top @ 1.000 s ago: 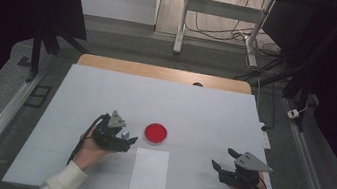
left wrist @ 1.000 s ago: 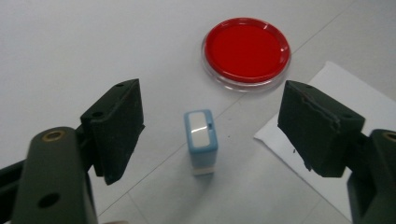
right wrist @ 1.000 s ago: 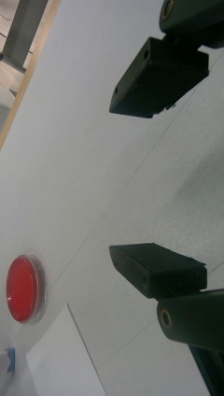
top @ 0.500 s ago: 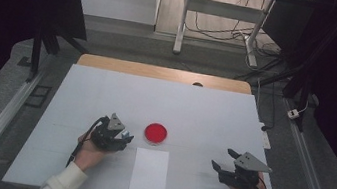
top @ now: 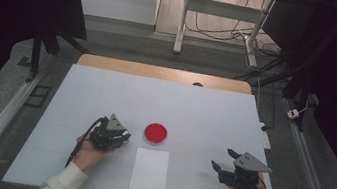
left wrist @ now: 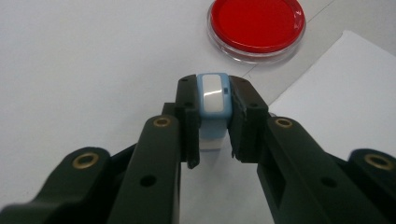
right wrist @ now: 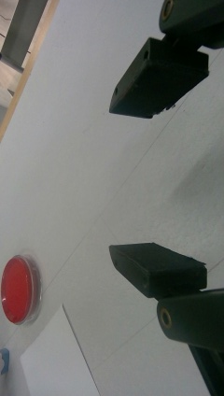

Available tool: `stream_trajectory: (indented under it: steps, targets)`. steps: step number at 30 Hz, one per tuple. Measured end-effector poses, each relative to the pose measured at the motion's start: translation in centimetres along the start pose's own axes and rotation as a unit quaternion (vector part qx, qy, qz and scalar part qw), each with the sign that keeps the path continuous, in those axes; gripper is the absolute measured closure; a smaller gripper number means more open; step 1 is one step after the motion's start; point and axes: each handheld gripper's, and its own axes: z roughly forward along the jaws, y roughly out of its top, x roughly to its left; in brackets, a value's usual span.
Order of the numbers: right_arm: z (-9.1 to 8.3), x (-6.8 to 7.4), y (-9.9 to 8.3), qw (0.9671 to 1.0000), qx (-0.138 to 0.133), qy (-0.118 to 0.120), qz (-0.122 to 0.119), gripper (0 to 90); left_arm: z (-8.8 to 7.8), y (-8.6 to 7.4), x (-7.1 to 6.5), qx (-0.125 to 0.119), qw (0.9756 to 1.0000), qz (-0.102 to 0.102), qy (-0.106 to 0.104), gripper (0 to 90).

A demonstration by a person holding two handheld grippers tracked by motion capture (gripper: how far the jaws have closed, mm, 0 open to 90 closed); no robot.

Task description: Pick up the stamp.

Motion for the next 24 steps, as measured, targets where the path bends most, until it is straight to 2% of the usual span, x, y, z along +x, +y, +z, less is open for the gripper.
stream_trajectory:
  steps: [10,24]
  targets:
    - [0.0,0.0,0.0,1.0000,0.000,0.000,0.000,26.3,-0.1,0.0,0.0,-0.002,1.0000,-0.003,-0.001,75.2]
    - [0.0,0.0,0.0,1.0000,-0.004,-0.001,0.000,26.4,-1.1,0.2,0.2,-0.028,0.9993,-0.018,-0.019,75.3]
